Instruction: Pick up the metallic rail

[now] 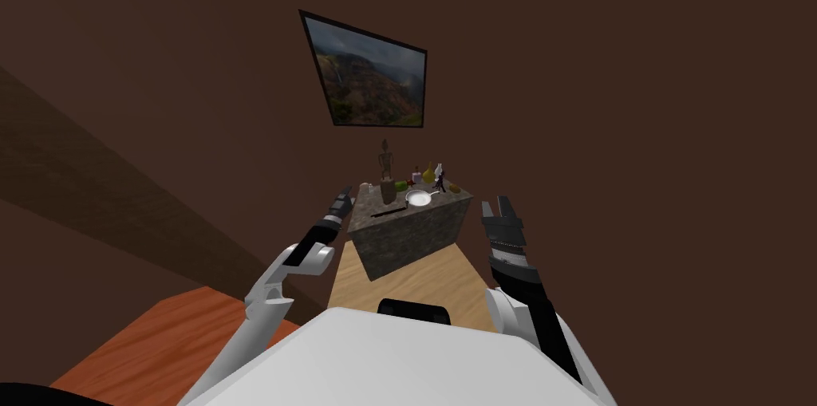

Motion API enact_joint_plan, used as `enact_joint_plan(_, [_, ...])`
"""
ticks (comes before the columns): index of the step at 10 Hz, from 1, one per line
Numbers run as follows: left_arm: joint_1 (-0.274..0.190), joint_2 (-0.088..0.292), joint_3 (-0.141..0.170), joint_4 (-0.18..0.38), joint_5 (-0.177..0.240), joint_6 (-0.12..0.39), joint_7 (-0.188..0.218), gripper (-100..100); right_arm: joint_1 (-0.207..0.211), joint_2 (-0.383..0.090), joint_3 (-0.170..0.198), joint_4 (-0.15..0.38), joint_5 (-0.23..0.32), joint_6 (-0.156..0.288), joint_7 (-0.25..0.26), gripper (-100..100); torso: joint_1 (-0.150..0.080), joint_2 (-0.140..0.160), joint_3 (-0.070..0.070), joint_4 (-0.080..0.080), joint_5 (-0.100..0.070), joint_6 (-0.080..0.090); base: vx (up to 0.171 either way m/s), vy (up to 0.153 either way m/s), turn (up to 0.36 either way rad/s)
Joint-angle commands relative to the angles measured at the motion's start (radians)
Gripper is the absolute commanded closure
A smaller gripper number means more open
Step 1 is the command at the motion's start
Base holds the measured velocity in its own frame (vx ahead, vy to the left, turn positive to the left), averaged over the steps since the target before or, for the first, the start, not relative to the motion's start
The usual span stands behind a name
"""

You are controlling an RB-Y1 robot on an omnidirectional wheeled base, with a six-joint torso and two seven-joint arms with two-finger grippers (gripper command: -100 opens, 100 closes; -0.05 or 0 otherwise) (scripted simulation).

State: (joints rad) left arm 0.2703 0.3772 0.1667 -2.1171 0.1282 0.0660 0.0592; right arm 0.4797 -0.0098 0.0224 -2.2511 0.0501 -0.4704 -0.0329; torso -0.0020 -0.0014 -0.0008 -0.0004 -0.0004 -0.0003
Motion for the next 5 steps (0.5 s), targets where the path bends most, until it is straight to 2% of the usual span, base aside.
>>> enact_joint_plan(1, [-0.006,0.005,0.004,0.000,0.004,0.047,0.004,-100,0.000,0.000,0.000,0.000,0.000,0.000,0.000,0,0.000,0.000,0.000,0.000,0.000,0.000,0.011,-0.024,0.013])
enact_joint_plan(2, [-0.028,0.032,0.024,0.025,0.028,0.077,0.022,-100,0.000,0.000,0.000,0.000,0.000,0.000,0.000,0,0.000,0.000,0.000,0.000,0.000,0.000,0.027,-0.051,-0.066])
enact_joint_plan(4, [-0.028,0.032,0.024,0.025,0.028,0.129,0.022,-100,0.000,0.000,0.000,0.000,0.000,0.000,0.000,0,-0.001,0.000,0.000,0.000,0.000,0.000,0.018,-0.031,-0.030])
enact_joint_plan(5, [-0.051,0.060,0.043,0.051,0.053,0.160,0.041,-100,0.000,0.000,0.000,0.000,0.000,0.000,0.000,0,0.001,0.001,0.000,0.000,0.000,0.000,0.033,-0.046,-0.087])
